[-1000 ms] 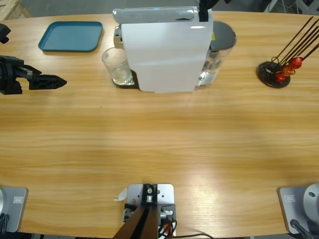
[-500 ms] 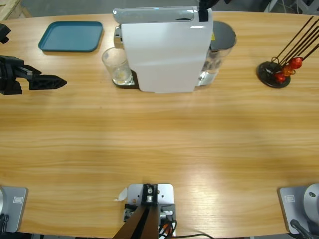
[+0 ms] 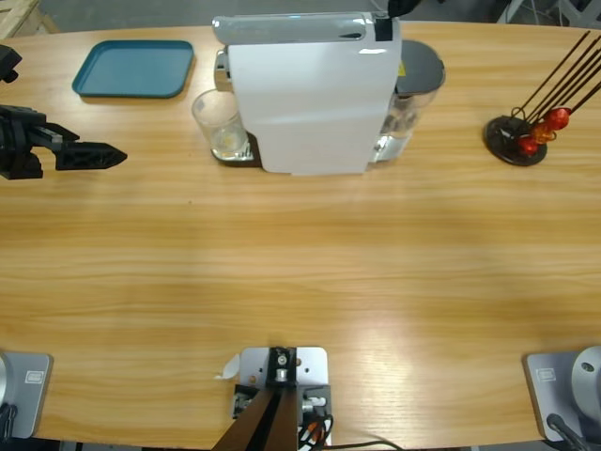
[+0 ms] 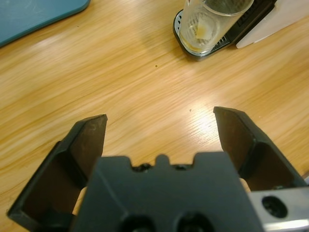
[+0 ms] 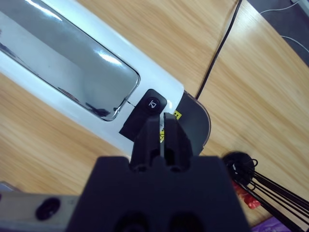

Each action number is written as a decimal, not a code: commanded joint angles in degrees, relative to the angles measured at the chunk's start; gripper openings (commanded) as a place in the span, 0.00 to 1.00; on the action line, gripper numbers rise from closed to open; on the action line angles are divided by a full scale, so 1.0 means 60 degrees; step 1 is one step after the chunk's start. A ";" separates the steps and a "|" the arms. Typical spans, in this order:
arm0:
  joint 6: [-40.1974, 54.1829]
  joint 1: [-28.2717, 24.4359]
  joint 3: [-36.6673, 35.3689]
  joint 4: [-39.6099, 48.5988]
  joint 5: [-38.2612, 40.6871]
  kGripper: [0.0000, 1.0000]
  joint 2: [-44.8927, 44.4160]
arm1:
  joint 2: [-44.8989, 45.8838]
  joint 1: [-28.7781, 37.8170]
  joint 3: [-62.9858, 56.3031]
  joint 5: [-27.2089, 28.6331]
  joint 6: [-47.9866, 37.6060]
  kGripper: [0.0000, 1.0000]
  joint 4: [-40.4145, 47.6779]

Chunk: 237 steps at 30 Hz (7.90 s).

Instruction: Pour coffee

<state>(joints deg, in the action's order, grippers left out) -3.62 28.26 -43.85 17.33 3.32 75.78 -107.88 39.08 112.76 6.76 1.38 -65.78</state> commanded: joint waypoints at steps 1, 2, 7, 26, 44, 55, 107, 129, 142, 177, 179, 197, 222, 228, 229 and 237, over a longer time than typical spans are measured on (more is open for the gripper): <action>0.0106 0.0080 0.0276 -0.0105 0.0091 0.96 0.0298 | -0.0471 -0.0098 0.0385 0.0133 0.0057 0.00 -0.0287; 0.0106 0.0080 0.0276 -0.0105 0.0091 0.96 0.0304 | -0.0523 -0.0098 0.0502 0.0133 0.0074 0.00 -0.0337; 0.0106 0.0080 0.0276 -0.0108 0.0091 0.96 0.0304 | -0.0743 -0.0098 0.0892 0.0089 0.0101 0.00 -0.0506; 0.0121 0.0080 0.0274 -0.0117 0.0091 0.96 0.0319 | -0.0872 0.0107 0.0736 -0.0013 -0.0025 0.00 -0.0404; 0.0121 0.0080 0.0274 -0.0120 0.0091 0.96 0.0319 | -0.0799 0.0195 0.0177 -0.0072 -0.0143 0.00 -0.0052; 0.0121 0.0080 0.0276 -0.0117 0.0091 0.96 0.0304 | -0.0717 0.0268 -0.0096 -0.0086 -0.0236 0.00 0.0050; 0.0929 0.1091 0.1425 -0.1793 0.0305 0.96 -0.0290 | 0.7820 0.0532 -1.2813 -0.2571 0.0209 0.87 0.8283; 0.2872 0.1091 0.4305 -0.5555 0.1802 0.95 -0.1339 | 0.7050 0.0529 -1.3475 -0.2181 0.0238 0.87 0.9560; 0.3036 0.1088 0.4457 -0.5642 0.1072 0.91 -0.1679 | 0.7182 0.0529 -1.3519 -0.2102 0.0165 0.86 0.9572; 0.2464 0.1047 0.4832 -0.5774 -0.0580 0.90 -0.2669 | 0.6813 0.0532 -1.3563 -0.1888 -0.0011 0.87 0.9689; 0.2479 0.1047 0.4847 -0.5774 -0.0501 0.90 -0.2652 | 0.6789 0.0526 -1.3563 -0.1888 -0.0011 0.86 0.9689; 0.2245 0.1047 0.4557 -0.5965 -0.0211 0.90 -0.1043 | 0.6862 0.0532 -1.3578 -0.1844 -0.0055 0.86 0.9689; 0.2385 0.1038 0.4812 -0.5965 -0.0466 0.90 -0.2473 | 0.6860 0.0532 -1.3578 -0.1871 -0.0122 0.86 0.9689; 0.2391 0.1041 0.4817 -0.5965 -0.0466 0.90 -0.2450 | 0.6819 0.0532 -1.3578 -0.1865 -0.0128 0.86 0.9689; 0.2391 0.1047 0.4817 -0.5965 -0.0466 0.90 -0.2450 | 0.6816 0.0532 -1.3578 -0.1862 -0.0128 0.86 0.9689; 0.2391 0.1047 0.4817 -0.5965 -0.0466 0.90 -0.2391 | 0.6786 0.0532 -1.3566 -0.1844 -0.0128 0.86 0.9689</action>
<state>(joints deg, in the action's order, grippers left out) 10.20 34.38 -16.92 -17.72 1.13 61.90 -66.29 41.72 33.40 -5.18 1.19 -8.03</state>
